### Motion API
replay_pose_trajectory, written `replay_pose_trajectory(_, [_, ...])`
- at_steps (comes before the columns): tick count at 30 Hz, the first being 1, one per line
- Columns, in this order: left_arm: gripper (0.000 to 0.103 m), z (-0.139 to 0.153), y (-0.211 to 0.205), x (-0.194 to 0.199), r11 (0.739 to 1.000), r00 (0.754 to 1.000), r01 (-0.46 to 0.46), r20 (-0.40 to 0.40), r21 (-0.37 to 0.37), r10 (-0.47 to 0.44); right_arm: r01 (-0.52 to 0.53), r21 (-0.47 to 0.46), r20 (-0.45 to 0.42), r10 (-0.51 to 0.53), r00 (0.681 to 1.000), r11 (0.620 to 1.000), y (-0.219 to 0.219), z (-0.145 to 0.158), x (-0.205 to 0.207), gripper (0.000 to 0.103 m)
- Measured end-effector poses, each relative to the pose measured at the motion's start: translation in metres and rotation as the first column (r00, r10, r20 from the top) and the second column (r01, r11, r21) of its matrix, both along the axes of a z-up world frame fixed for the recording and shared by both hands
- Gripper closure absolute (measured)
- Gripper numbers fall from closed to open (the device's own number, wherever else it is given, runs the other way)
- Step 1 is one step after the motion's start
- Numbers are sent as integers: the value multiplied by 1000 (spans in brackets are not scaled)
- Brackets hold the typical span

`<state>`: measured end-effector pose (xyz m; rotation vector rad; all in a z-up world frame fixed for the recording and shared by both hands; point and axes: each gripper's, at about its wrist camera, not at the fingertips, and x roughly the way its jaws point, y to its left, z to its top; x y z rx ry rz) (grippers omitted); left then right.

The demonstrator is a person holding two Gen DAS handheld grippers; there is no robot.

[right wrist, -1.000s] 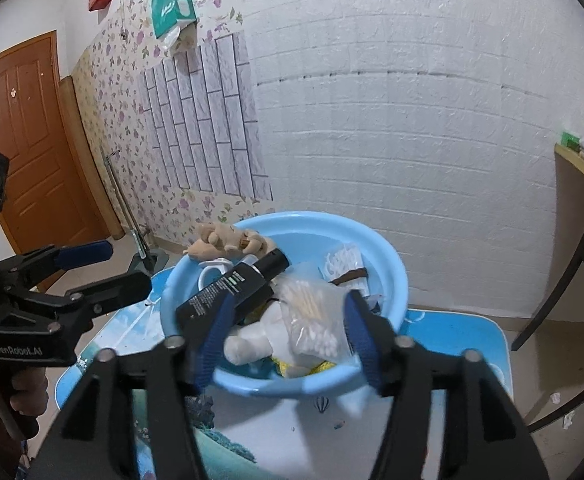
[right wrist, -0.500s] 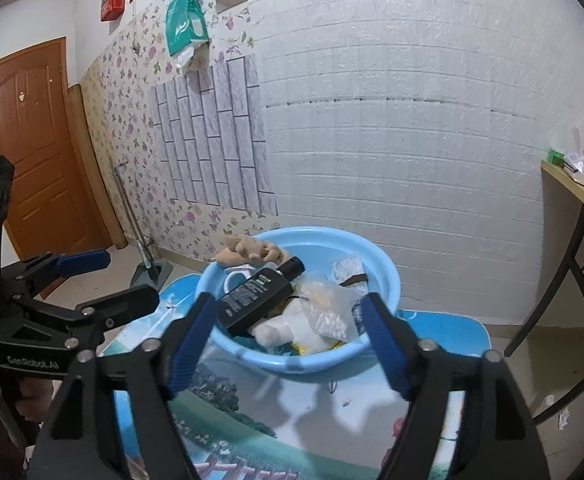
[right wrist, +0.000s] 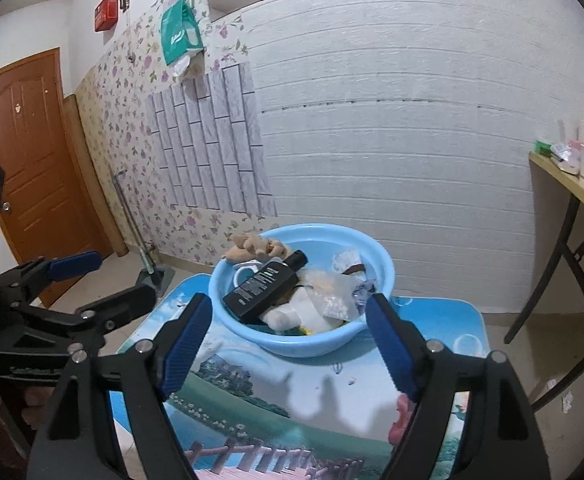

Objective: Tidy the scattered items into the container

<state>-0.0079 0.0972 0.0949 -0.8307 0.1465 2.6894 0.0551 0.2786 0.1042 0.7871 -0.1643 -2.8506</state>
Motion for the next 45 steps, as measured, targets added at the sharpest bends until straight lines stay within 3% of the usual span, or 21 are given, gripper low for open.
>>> replay_pose_trajectory(8, [1,1,12,9,999,999,47,9,14,-47,41,-19,7,-41,999,999,9,0,7,23])
replay_pose_trajectory(27, [1,-6,13,9,999,999,48,13,-1,-48,50,-30,66,-48,997,998,3,-10,4,23])
replay_pose_trajectory(34, [0,-9,7,0,1000,1000,-22,20,-9,22,36,-32,87,-33,996,999,4,-15,0,23])
replay_pose_trajectory(45, [0,-13,2,-6,999,999,-38,30,-13,39,12,-32,81,-9,997,999,5,-18,1,23])
